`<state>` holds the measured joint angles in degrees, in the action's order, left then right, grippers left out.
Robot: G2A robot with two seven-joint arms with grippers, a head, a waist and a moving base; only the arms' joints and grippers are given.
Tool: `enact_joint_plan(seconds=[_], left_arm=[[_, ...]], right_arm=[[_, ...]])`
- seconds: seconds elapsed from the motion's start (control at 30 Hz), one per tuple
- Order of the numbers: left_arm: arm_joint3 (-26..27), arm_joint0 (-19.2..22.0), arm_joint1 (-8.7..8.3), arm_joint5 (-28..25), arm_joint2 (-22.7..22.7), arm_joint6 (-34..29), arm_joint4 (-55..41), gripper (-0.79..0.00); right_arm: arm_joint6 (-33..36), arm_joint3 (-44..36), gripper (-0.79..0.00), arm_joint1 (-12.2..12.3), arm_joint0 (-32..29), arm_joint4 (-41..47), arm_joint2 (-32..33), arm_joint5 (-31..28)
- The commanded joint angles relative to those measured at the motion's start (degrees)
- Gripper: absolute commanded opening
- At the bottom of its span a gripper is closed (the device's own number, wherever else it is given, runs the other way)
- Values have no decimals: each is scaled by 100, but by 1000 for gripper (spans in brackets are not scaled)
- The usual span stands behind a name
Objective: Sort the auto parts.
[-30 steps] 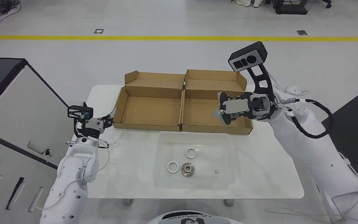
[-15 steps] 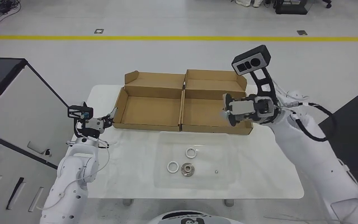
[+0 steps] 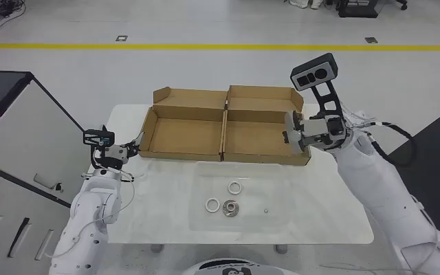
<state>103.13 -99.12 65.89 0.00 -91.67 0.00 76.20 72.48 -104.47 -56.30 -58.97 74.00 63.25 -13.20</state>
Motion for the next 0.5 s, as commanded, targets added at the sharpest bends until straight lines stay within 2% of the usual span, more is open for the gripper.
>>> enact_joint_plan(seconds=[0.0, 0.27, 0.47], left_arm=[[0, 0, 0, 0, 0, 0, 0, 0], [0, 0, 0, 0, 0, 0, 0, 0], [0, 0, 0, 0, 0, 0, 0, 0]], right_arm=[[-50, 1, -785, -10, -3, -122, 27, 45], [-186, -1, -785, -50, -7, -599, 119, 260], [-144, -6, -785, -109, -32, -505, 121, 301]])
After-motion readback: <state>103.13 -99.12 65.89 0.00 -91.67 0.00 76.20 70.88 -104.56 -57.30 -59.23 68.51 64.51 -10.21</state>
